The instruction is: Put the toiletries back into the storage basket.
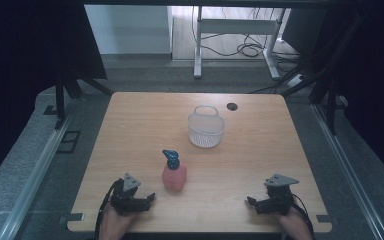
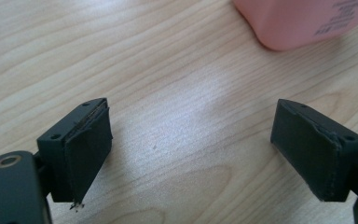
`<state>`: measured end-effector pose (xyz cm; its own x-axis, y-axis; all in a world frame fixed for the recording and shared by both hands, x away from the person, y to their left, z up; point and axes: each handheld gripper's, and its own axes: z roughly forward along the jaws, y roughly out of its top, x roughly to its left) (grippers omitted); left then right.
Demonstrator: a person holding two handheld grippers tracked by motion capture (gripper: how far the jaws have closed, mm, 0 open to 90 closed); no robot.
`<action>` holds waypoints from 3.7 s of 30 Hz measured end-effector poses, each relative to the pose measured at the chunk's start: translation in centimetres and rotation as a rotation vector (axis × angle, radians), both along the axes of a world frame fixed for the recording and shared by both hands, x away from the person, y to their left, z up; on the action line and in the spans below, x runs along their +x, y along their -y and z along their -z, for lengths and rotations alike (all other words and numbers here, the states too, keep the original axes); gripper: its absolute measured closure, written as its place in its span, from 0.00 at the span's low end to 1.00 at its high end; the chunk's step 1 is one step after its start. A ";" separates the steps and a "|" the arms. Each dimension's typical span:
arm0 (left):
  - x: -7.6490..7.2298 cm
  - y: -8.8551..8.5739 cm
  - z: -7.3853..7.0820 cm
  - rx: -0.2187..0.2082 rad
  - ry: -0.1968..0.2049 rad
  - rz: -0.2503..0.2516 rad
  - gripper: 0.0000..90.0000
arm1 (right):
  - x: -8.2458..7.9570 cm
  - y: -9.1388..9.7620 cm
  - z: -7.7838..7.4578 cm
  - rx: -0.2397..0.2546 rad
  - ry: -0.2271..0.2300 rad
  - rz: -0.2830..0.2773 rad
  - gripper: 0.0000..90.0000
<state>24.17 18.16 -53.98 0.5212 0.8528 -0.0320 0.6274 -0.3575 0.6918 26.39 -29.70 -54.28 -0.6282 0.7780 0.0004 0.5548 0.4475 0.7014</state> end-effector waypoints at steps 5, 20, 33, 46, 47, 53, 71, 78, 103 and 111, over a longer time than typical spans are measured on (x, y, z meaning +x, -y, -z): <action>0.0 -0.2 -0.3 -0.012 0.001 0.005 0.14 | 0.0 0.0 0.0 0.000 0.000 -0.001 0.00; -0.2 0.2 -1.2 -0.033 -0.001 0.039 0.15 | 0.0 0.0 0.0 0.000 0.000 -0.002 0.00; -0.3 0.5 -1.9 -0.065 -0.001 0.065 0.17 | 0.0 0.0 0.0 0.000 0.000 -0.002 0.00; 0.0 0.3 -3.5 -0.102 0.015 0.089 0.21 | 0.0 0.0 0.0 0.000 0.000 -0.002 0.00; 0.0 0.4 -3.7 -0.106 0.016 0.093 0.22 | 0.0 0.0 0.0 0.000 0.000 -0.002 0.00; 0.1 0.7 -4.2 -0.110 0.021 0.109 0.23 | 0.0 0.0 0.0 -0.001 0.000 -0.003 0.00; 1.0 2.0 -6.5 -0.139 0.033 0.163 0.26 | 0.0 0.0 0.0 -0.001 0.000 -0.002 0.00; 1.7 2.7 -7.2 -0.136 0.039 0.180 0.26 | 0.0 0.0 0.0 -0.001 0.000 -0.002 0.00; 4.5 5.8 -9.2 -0.139 0.052 0.218 0.31 | -0.1 0.0 0.0 -0.001 -0.001 -0.002 0.00; 5.1 6.5 -9.5 -0.140 0.051 0.231 0.38 | -0.1 0.0 0.0 0.000 -0.002 -0.002 0.00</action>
<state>29.25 11.68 -44.52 0.7050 0.7006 -0.1103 0.5037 -0.3852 0.7732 26.31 -29.71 -54.27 -0.6295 0.7770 0.0014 0.5552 0.4486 0.7004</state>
